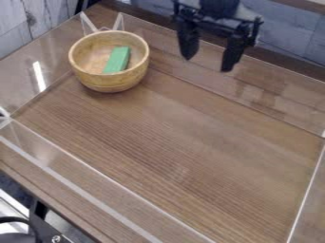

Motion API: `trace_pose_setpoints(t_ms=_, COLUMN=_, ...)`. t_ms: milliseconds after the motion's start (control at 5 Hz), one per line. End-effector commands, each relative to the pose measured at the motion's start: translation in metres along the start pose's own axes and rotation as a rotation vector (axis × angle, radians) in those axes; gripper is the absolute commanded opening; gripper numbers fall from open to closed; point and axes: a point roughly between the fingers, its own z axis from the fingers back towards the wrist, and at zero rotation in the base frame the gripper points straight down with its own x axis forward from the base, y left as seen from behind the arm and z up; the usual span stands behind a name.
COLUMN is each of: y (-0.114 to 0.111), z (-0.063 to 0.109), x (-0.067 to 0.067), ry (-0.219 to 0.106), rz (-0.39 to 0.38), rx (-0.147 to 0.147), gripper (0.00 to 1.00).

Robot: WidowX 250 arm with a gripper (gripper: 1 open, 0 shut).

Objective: Put green stick into wooden bowl

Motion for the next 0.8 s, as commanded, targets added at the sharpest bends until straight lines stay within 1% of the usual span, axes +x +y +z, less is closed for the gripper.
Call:
trace_pose_setpoints(t_ms=0, y=0.0, z=0.007, x=0.004, ry=-0.036, rz=0.04, rx=0.009, gripper=1.0)
trace_pose_setpoints(t_ms=200, y=0.007, z=0.009, x=-0.011, ry=-0.022, rz=0.044, rx=0.015, gripper=1.0)
trace_pose_setpoints(t_ms=400, y=0.014, z=0.018, x=-0.018, ry=-0.03, rz=0.047, rx=0.027, gripper=1.0)
trace_pose_setpoints(t_ms=600, y=0.012, z=0.016, x=-0.008, ry=-0.03, rz=0.004, rx=0.019, gripper=1.0)
